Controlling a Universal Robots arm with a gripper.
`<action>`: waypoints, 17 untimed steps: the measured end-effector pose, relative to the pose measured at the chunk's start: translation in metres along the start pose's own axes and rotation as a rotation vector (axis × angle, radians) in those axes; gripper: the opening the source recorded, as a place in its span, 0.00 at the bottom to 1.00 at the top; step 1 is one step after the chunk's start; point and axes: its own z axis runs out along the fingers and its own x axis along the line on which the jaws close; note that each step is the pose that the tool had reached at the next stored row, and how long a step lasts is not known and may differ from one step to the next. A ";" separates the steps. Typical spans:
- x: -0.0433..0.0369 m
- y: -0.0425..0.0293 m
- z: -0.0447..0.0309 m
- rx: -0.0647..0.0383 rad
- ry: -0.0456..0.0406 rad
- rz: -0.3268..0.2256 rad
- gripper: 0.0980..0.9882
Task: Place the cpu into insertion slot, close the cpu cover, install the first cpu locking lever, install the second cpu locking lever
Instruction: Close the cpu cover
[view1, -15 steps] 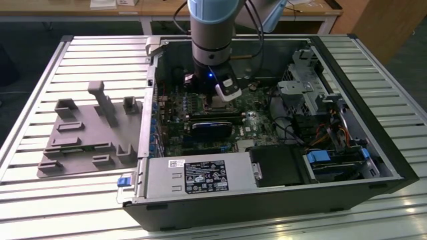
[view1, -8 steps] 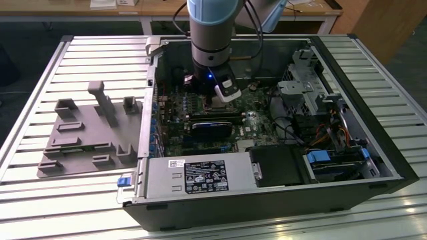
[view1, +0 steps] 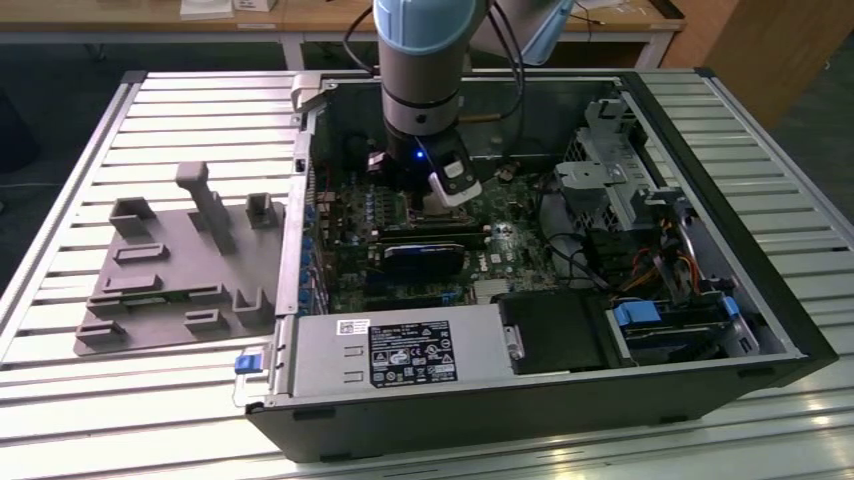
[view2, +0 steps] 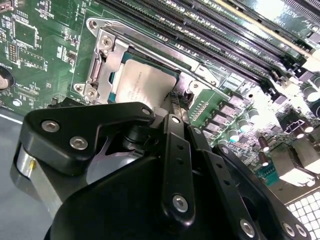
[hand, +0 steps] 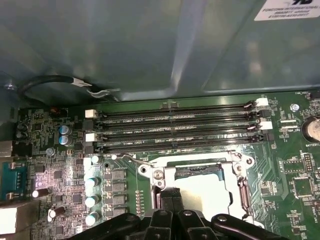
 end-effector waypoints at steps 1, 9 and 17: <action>0.0002 0.0000 0.0000 0.003 0.0011 -0.006 0.00; 0.0009 0.0021 0.0013 0.013 0.0083 -0.045 0.00; 0.0015 0.0076 0.0039 0.014 0.0133 -0.070 0.00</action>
